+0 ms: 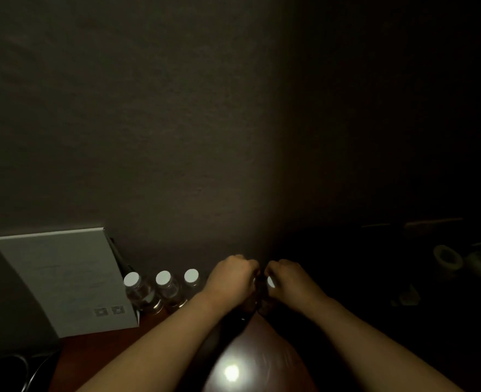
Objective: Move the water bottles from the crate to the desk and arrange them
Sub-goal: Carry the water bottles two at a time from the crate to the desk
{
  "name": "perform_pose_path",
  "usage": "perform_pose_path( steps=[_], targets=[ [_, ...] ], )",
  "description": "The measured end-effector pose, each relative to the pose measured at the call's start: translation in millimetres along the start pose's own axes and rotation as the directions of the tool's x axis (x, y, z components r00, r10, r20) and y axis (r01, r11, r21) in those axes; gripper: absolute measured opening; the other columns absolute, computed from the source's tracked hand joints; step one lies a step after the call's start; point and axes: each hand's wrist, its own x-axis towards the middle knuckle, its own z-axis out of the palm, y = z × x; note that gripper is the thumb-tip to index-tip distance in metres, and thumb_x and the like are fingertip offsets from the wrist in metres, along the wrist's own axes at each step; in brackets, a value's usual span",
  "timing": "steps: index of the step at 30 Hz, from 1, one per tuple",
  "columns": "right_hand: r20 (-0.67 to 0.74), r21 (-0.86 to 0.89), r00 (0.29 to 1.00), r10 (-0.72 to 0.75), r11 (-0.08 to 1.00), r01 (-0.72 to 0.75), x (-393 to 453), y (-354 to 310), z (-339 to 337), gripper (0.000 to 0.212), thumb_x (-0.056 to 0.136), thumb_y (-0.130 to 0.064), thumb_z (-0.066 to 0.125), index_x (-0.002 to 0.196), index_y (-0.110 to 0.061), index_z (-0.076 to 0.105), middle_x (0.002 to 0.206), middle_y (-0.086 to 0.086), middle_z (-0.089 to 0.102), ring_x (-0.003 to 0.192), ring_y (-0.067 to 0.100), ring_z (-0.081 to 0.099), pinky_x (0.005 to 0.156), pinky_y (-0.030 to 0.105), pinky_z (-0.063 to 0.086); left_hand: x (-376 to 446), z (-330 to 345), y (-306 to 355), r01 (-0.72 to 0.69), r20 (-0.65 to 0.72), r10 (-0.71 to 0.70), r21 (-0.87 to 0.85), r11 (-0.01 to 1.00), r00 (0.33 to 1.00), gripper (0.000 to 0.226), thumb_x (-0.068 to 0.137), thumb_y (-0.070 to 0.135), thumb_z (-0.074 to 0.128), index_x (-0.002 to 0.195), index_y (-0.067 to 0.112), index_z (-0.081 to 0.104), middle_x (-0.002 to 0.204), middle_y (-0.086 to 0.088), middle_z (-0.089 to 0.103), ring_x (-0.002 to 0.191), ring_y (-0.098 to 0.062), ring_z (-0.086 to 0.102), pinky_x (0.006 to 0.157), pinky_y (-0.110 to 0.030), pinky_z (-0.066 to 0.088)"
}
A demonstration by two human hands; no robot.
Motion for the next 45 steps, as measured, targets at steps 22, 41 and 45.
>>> perform_pose_path(
  steps=[22,41,45],
  targets=[
    [0.059,-0.125,0.996,0.060,0.991,-0.052,-11,-5,-5,0.045,0.083,-0.024,0.069,0.125,-0.018,0.056,0.122,0.010,0.054,0.112,0.030,0.055,0.094,0.035,0.048,10,24,3,0.110,0.019,-0.113,0.086,0.990,0.993,0.022,0.089,0.024,0.057,0.110,0.019,0.058,0.108,-0.009,0.058,0.096,-0.032,0.064,0.080,-0.039,0.052],
    [0.163,-0.268,0.934,-0.317,0.897,0.351,-115,-173,-46,0.082,0.074,-0.058,0.069,0.146,-0.039,0.035,0.146,-0.004,0.046,0.130,0.022,0.046,0.099,0.040,0.047,-229,-83,-13,0.363,-0.111,-0.348,0.165,0.917,0.931,0.077,0.073,0.070,0.060,0.141,0.040,0.041,0.144,0.008,0.046,0.130,-0.018,0.046,0.101,-0.038,0.043],
    [0.242,-0.327,0.877,-0.415,0.816,0.477,-148,-252,-24,0.092,0.076,-0.063,0.068,0.152,-0.040,0.023,0.159,-0.001,0.030,0.141,0.026,0.035,0.108,0.044,0.040,-321,-99,-36,0.452,-0.163,-0.427,0.175,0.875,0.890,0.082,0.074,0.076,0.055,0.145,0.041,0.034,0.154,0.004,0.036,0.142,-0.020,0.032,0.111,-0.046,0.034]
  ],
)
